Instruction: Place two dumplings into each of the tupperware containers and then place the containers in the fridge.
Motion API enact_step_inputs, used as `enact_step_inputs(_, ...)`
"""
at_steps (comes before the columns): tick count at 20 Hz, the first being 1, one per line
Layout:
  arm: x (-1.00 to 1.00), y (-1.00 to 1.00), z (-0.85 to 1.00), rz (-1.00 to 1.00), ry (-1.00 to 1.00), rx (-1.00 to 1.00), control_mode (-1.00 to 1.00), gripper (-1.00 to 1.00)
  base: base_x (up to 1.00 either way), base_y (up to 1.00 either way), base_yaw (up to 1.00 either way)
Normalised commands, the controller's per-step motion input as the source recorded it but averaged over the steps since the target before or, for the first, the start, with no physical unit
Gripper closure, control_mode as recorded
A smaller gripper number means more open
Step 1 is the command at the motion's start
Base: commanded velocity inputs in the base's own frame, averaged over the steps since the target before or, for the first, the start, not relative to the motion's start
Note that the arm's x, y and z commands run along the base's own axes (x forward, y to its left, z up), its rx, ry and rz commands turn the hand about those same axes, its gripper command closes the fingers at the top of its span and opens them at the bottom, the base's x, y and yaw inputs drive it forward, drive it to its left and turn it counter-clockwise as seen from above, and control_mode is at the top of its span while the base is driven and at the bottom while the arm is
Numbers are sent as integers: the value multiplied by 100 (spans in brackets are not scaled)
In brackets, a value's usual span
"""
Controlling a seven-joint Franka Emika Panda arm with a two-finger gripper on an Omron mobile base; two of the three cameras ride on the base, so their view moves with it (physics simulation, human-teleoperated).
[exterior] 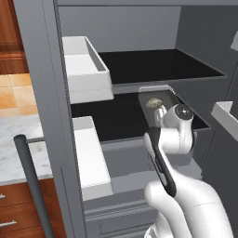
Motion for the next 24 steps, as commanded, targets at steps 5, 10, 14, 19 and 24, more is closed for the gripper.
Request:
enact_step_inputs(5,55,0,-16,2,16,0,-100,100,0,0,0)
enact_step_inputs(10,49,0,-3,0,0,0,-100,100,0,0,0)
enact_step_inputs(14,33,-3,-2,0,-6,0,-100,100,0,0,0)
enact_step_inputs(19,6,0,0,0,0,0,-100,100,0,0,0)
enact_step_inputs(24,0,0,0,0,0,0,-100,-100,0,0,0)
